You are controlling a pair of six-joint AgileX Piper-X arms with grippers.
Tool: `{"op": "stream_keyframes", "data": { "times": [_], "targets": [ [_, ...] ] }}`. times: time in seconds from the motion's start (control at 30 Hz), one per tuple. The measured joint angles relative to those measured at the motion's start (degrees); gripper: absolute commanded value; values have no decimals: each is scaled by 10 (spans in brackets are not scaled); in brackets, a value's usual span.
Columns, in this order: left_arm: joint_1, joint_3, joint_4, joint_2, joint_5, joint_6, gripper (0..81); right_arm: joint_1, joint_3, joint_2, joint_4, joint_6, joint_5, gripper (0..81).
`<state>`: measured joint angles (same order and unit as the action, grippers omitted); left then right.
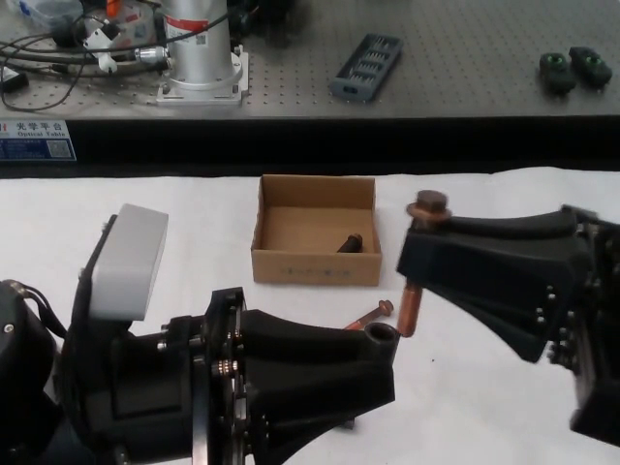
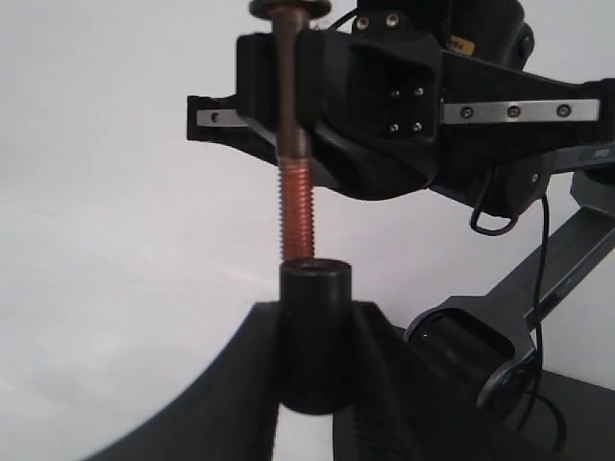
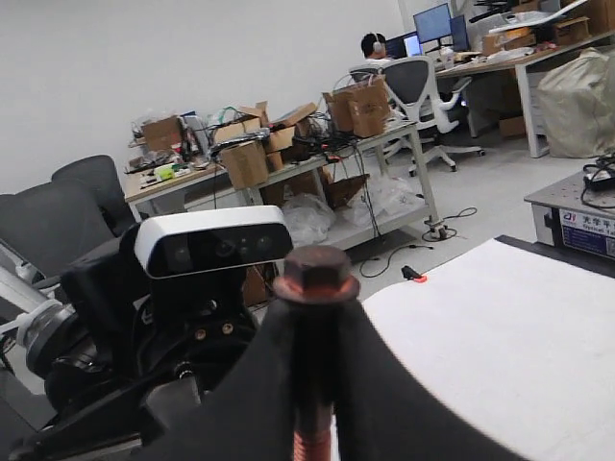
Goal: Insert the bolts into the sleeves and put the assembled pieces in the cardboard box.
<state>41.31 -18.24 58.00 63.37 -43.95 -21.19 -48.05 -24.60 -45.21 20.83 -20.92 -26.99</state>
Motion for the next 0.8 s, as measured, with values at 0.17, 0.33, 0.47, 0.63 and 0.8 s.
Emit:
{"op": "stream_keyframes", "data": {
  "times": [0.17, 0.33, 0.47, 0.63, 0.8],
  "targets": [
    [0, 0, 5, 0, 0, 0, 6, 0, 0, -8, 22, -14, -10, 29],
    [0, 0, 9, 0, -3, 0, 6, 0, 0, -8, 42, -19, -15, 29],
    [0, 0, 6, 0, 0, 0, 6, 0, 0, -8, 72, -33, -42, 29],
    [0, 0, -4, 0, 0, 0, 6, 0, 0, -8, 74, -43, -57, 29],
    [0, 0, -12, 0, 0, 0, 6, 0, 0, -8, 73, -48, -67, 29]
  ]
}}
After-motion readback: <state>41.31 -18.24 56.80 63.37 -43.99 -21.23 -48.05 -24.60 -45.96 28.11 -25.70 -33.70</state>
